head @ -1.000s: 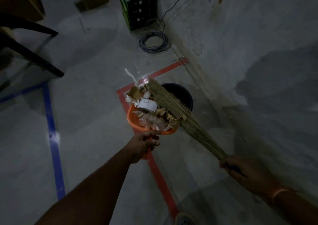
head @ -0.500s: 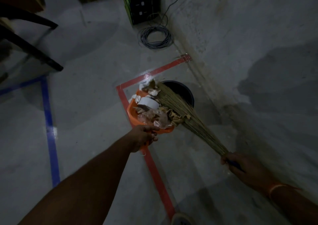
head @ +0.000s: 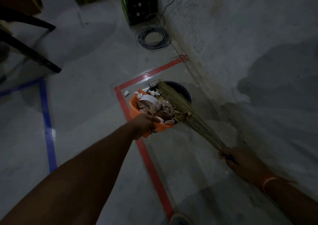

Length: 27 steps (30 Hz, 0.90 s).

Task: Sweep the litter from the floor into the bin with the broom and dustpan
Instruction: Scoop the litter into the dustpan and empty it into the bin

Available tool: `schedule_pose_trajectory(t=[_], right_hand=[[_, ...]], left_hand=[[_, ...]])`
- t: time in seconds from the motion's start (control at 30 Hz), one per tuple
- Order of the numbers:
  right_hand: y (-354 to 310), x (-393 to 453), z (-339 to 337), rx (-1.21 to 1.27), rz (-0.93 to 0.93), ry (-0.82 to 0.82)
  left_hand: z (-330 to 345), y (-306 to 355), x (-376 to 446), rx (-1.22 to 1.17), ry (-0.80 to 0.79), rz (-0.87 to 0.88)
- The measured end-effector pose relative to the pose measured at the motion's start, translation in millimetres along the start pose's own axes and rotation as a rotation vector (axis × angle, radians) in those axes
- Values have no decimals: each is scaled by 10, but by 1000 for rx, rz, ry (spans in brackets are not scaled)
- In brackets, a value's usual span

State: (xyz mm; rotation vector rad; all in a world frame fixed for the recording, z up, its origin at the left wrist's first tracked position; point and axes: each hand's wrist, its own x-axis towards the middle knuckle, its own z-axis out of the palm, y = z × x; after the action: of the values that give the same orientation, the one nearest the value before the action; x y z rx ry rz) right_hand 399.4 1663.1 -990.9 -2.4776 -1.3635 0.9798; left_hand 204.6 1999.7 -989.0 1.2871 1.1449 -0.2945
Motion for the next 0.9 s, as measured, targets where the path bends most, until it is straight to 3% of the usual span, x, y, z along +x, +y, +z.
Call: schedule_pose_trajectory(t=[0.9], right_hand=[[-344,-113,-133,58,19,183]], left_hand=[[-85,630,-254,78,67,-65]])
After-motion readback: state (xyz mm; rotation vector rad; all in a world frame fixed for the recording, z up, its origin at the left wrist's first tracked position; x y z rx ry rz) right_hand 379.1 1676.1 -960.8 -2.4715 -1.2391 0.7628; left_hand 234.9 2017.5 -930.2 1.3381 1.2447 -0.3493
